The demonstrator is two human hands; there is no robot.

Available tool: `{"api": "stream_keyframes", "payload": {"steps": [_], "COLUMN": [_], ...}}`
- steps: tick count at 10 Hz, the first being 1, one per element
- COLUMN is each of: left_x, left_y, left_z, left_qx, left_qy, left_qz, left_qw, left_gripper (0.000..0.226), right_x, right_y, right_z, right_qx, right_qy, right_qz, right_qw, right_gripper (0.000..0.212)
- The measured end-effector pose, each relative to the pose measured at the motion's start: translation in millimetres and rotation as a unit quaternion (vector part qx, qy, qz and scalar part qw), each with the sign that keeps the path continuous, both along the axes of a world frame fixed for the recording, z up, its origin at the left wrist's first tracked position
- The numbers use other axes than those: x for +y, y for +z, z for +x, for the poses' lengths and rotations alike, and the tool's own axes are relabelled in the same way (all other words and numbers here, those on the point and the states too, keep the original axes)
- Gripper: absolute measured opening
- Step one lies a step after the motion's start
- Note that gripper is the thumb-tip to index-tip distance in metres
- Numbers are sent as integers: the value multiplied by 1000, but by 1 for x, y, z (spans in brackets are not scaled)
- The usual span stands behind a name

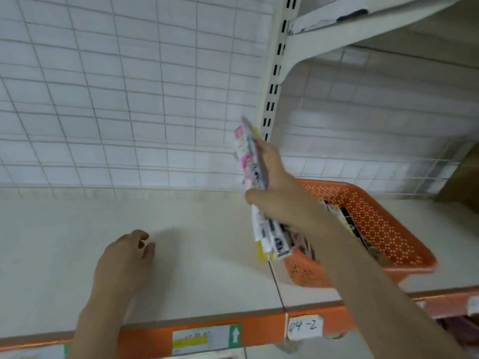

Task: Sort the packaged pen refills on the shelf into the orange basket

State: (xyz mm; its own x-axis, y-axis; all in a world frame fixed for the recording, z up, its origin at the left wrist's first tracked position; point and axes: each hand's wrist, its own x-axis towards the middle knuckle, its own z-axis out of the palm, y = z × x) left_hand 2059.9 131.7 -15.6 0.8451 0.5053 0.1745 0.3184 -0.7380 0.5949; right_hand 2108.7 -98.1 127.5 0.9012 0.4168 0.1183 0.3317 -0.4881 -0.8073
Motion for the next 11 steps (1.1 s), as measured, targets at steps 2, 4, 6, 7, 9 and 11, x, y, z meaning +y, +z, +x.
{"api": "stream_keyframes", "payload": {"steps": [2, 4, 6, 7, 9, 11], "left_x": [-73, -121, -141, -140, -143, -144], "left_y": [-11, -12, -17, -18, -18, -18], "left_z": [7, 14, 15, 14, 12, 14], "left_qx": [-28, -46, -43, -37, -40, -38], "left_qy": [-62, -94, -78, -69, -61, -51], "left_qz": [29, 75, 112, 106, 118, 99], "left_qw": [997, 992, 990, 991, 990, 993], "left_gripper": [26, 24, 23, 24, 22, 24], "right_x": [-106, -162, -164, -160, -160, -178], "right_y": [1, -42, -59, -64, -66, -60], "right_z": [37, 49, 52, 53, 48, 31], "right_qx": [-57, 30, 87, 102, 58, -56], "right_qy": [-185, -207, -139, -110, -65, -145], "right_qz": [-17, -91, -149, -212, -351, -246], "right_qw": [981, 974, 975, 966, 932, 957], "right_gripper": [97, 96, 100, 93, 75, 60]}}
